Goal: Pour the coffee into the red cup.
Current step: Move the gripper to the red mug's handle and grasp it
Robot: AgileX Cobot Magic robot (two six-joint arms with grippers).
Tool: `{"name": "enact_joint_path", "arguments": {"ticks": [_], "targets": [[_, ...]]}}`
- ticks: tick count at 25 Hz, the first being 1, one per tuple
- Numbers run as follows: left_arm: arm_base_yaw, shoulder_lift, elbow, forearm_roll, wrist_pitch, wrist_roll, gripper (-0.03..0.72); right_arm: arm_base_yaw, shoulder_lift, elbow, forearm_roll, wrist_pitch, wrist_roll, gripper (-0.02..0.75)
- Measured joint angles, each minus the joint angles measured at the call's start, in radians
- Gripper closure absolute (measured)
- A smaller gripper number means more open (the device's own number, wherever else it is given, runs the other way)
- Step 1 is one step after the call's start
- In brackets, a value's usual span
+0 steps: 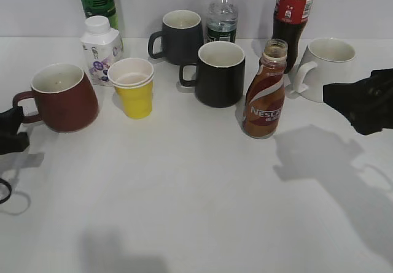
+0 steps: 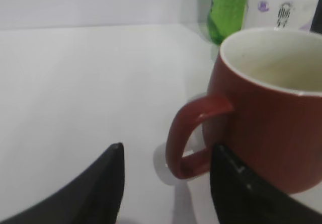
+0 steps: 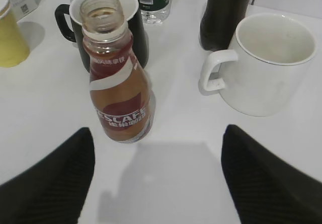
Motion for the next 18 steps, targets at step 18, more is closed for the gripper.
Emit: {"name": "enact_joint_path", "arguments": {"ticks": [18], "targets": [[0.000,0.226,-0.214,-0.006,-0.030,0.000,0.351,0.000,0.000,0.000,0.000,0.000,0.001,0.152]]}}
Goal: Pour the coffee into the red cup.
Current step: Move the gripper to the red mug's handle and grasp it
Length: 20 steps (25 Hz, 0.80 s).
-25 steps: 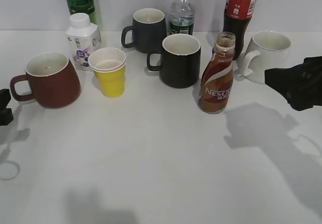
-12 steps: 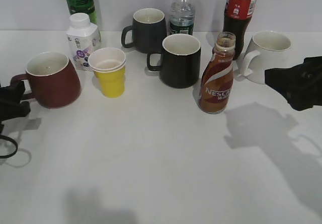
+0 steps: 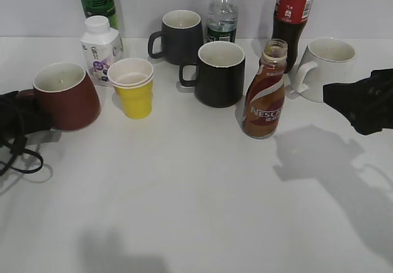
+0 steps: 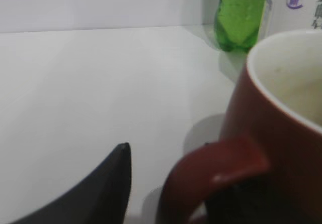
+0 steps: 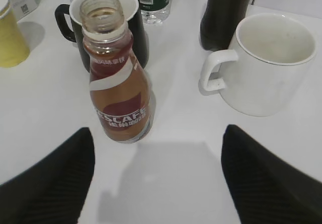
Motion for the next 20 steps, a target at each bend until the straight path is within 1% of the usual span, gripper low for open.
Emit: {"name": "enact_joint_path", "arguments": {"ticks": [3,6,8,11,14,16,20], "targets": [[0.000,0.019,-0.029,0.007,0.002,0.000,0.438,0.000,0.003,0.000,0.000,0.000,0.000,0.152],[0.000,0.033,-0.053,0.010,0.006,0.001,0.545,0.000,0.013,0.000,0.000,0.000,0.000,0.152],[0.000,0.034,-0.057,0.010,0.016,0.007,0.632,0.000,0.018,0.000,-0.006,0.006,0.000,0.152],[0.000,0.032,-0.056,0.010,0.017,0.008,0.633,0.000,0.018,0.000,0.012,0.007,0.000,0.152],[0.000,-0.003,-0.018,0.010,0.025,0.009,0.633,0.007,0.022,0.000,0.042,0.008,0.000,0.152],[0.000,-0.045,0.025,0.011,0.029,0.012,0.635,0.036,0.028,0.000,0.052,0.000,0.001,0.152],[-0.002,-0.152,0.107,0.021,0.030,0.012,0.638,0.121,0.100,0.000,0.020,-0.096,0.000,0.152]]}}
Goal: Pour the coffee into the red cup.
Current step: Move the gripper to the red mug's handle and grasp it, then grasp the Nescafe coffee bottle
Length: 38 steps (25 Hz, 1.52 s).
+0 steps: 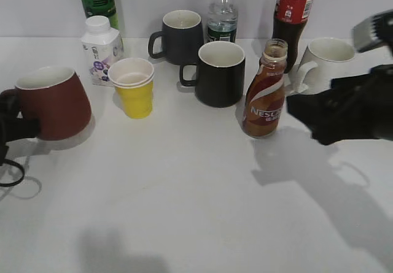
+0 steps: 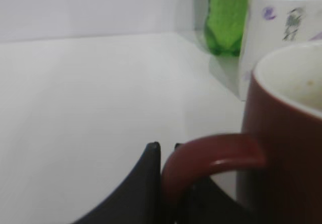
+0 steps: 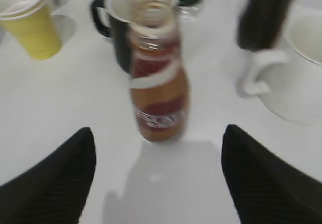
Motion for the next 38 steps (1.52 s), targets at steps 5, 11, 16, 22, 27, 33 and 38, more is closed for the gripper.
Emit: {"name": "enact_joint_path", "arguments": {"ticks": [5,11,16,22,27,33,38], "targets": [[-0.043,-0.096,0.043,0.049,0.059,0.000,0.638,0.015,0.175,0.000,-0.010,-0.174,0.010,0.150],[-0.186,-0.128,0.046,0.078,0.127,0.000,0.638,0.015,0.321,0.000,-0.137,-0.398,0.125,0.150],[-0.279,-0.129,0.046,0.081,0.131,0.000,0.638,0.015,0.424,0.000,-0.193,-0.555,0.179,0.150],[-0.368,-0.129,0.046,0.107,0.131,0.000,0.639,0.015,0.589,-0.004,-0.187,-0.752,0.183,0.149],[-0.406,-0.123,0.046,0.141,0.129,0.000,0.639,0.015,0.694,-0.054,-0.179,-0.787,0.186,0.149],[-0.407,-0.122,0.046,0.142,0.124,0.000,0.639,0.015,0.756,-0.116,-0.178,-0.801,0.186,0.149],[-0.407,-0.112,0.012,0.191,0.127,0.000,0.639,0.015,0.779,-0.131,-0.154,-0.811,0.186,0.236]]}}
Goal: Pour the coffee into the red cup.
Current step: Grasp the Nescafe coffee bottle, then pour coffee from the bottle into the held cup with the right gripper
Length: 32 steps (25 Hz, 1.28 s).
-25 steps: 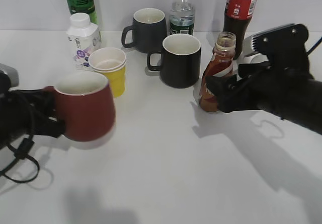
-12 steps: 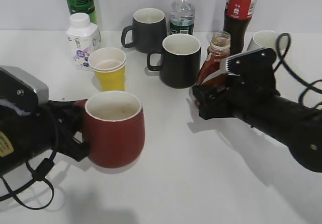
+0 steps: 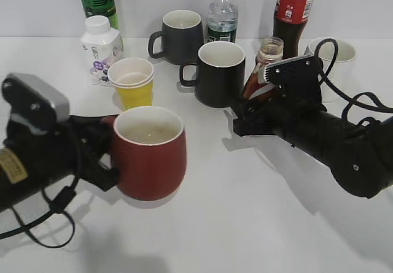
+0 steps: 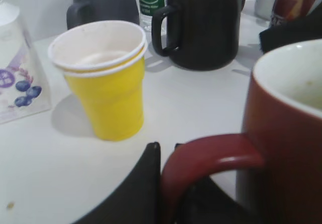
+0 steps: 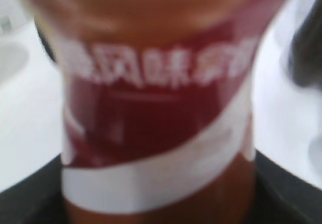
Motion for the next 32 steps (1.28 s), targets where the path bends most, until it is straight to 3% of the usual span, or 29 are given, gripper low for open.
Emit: {"name": "enact_joint_path", "arguments": {"ticks": [9,22,32], "targets": [[0.000,0.087,-0.079,0.027,0.004,-0.012,0.639,0.000,-0.030,0.000,0.013,-0.047,-0.052,0.235],[0.000,0.096,-0.172,0.179,-0.012,-0.012,0.639,0.002,-0.122,-0.023,-0.168,-0.047,-0.548,0.235],[0.000,0.096,-0.178,0.209,-0.020,0.007,0.639,0.002,-0.122,-0.081,-0.263,-0.045,-0.818,0.235]]}}
